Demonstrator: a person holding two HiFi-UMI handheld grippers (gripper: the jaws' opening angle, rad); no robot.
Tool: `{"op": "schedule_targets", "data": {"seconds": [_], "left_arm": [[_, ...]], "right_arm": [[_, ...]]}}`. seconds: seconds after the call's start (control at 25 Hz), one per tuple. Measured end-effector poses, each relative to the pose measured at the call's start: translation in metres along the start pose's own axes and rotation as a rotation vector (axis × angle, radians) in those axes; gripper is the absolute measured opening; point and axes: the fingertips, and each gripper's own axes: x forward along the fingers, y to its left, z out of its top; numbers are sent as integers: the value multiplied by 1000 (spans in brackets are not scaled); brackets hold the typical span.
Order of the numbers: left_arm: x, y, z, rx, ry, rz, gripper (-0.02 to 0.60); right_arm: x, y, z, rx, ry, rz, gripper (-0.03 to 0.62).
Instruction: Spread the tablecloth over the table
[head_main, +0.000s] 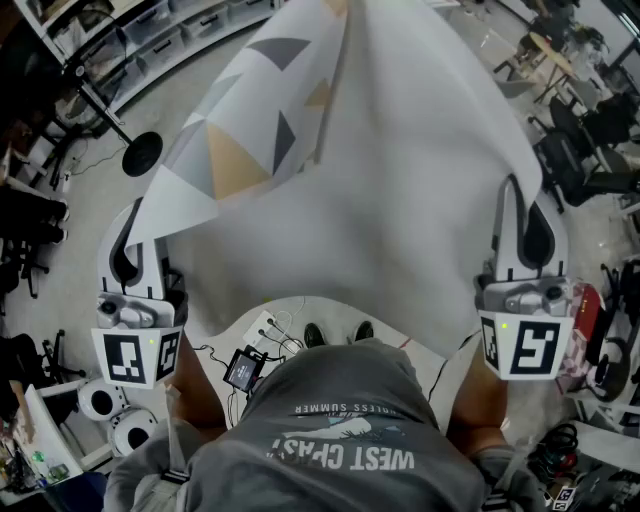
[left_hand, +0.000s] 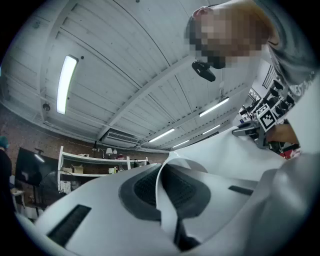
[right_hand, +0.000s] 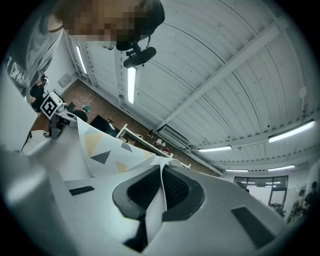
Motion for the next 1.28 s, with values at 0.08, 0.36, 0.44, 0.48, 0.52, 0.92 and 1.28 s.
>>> {"op": "schedule_targets", "data": {"seconds": [0.08,0.36,0.44,0.48,0.52,0.92,1.28], "left_arm": [[2,4,-1,-1,0,-5,0],[8,11,-8,-9,-1,-19,0],[12,12,-11,-14,3,-20,0],[14,11,-13,-16,6,-20,0],[16,10,-14,-17,9,-21,0],[55,-17,-19,5,42,9,0],[101,-48,-25,14,77,66,0]], "right_arm": [[3,2,1,0,4,-5,11],[11,5,-2,4,12,-19,12],[14,4,-4,9,14,-20,11],[16,3,-6,11,17,-19,11],[17,1,-8,13,19,-17,11],[41,-38,-47,80,2,14,12],[78,-84,-86,104,-21,75,12]]}}
